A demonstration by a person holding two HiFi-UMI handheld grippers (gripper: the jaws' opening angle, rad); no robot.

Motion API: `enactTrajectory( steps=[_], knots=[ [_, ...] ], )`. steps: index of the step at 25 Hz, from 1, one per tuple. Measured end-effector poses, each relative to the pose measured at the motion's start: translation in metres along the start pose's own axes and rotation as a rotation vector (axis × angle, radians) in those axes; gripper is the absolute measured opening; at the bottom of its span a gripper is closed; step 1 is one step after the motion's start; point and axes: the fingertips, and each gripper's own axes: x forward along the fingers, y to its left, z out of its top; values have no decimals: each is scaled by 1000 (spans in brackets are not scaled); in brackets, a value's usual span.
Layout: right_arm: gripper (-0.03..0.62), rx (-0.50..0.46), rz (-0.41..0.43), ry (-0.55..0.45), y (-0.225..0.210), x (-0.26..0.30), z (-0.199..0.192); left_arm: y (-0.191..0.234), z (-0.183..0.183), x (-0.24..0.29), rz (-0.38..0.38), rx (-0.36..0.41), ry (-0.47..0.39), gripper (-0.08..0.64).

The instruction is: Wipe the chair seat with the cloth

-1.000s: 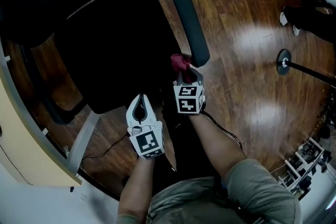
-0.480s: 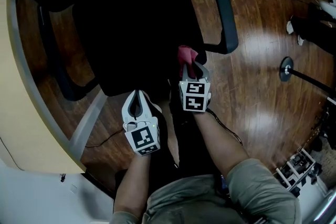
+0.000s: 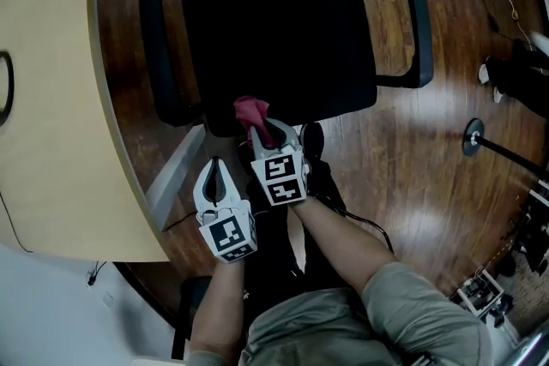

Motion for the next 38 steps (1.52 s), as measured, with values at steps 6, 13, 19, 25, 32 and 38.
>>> enactTrajectory(
  steps=[6, 13, 19, 25, 32, 38],
  knots=[
    [74, -91, 128, 72, 62, 39, -24, 30, -31, -8, 58, -43, 21, 5],
    [74, -114, 106, 116, 45, 56, -48, 27, -49, -2, 76, -44, 42, 5],
    [74, -74, 22, 105, -8, 41, -48, -9, -39, 9, 27, -18, 35, 5],
    [74, -9, -102, 108, -98, 5, -48, -83, -12, 24, -79, 48, 20, 5],
    [72, 94, -286, 118, -218, -49, -65, -170, 10, 38, -193, 104, -4, 5],
    [72, 201, -404, 128, -302, -85, -92, -222, 8, 48, -249, 142, 12, 5]
  ],
)
